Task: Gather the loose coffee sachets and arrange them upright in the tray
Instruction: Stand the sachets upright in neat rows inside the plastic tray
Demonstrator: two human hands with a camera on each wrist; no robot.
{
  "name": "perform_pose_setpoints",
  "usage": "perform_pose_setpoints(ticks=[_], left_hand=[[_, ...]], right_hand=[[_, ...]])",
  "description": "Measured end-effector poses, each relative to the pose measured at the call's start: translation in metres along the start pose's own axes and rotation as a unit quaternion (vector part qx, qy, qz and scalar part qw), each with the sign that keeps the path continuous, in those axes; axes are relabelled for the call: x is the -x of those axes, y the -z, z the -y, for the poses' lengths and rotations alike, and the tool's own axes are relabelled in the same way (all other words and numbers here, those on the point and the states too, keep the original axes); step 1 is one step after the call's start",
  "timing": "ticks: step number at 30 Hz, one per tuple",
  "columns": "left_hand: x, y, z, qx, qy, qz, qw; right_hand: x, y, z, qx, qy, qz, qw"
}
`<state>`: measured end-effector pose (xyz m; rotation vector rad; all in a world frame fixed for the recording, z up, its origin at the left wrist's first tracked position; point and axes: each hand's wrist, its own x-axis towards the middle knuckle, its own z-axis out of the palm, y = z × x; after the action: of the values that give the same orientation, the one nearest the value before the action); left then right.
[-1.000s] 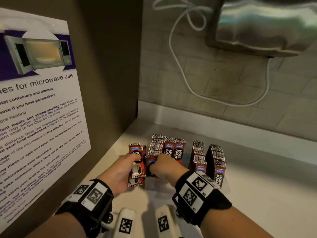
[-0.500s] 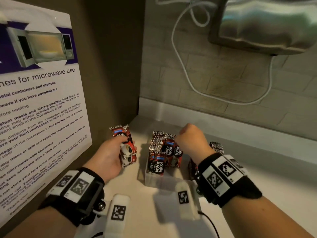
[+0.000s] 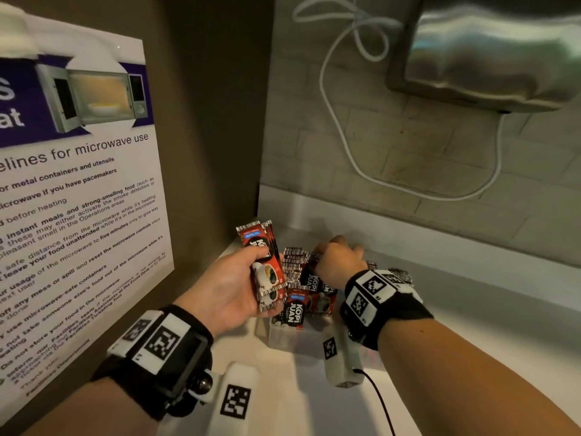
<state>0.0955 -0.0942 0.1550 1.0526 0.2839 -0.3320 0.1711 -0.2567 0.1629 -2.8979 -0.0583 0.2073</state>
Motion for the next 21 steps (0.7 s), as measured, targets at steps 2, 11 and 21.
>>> perform_pose_setpoints(ticks=[2,11,21], left_hand=[[0.0,0.0,0.004,-0.012,0.004,0.006,1.0],[0.002,0.002,0.005,-0.022,-0.009,0.008,1.0],[0.001,0.005,0.002,0.002,-0.015,0.009,1.0]], right_hand=[[-0.003,-0.003,0.0,-0.021,0.003,0.0,1.0],[-0.017,-0.008,-0.003,-0.075,-0.022,-0.043,0.996],[-0.004,0.045,-0.007,-0.24,0.066,-0.206,0.946]])
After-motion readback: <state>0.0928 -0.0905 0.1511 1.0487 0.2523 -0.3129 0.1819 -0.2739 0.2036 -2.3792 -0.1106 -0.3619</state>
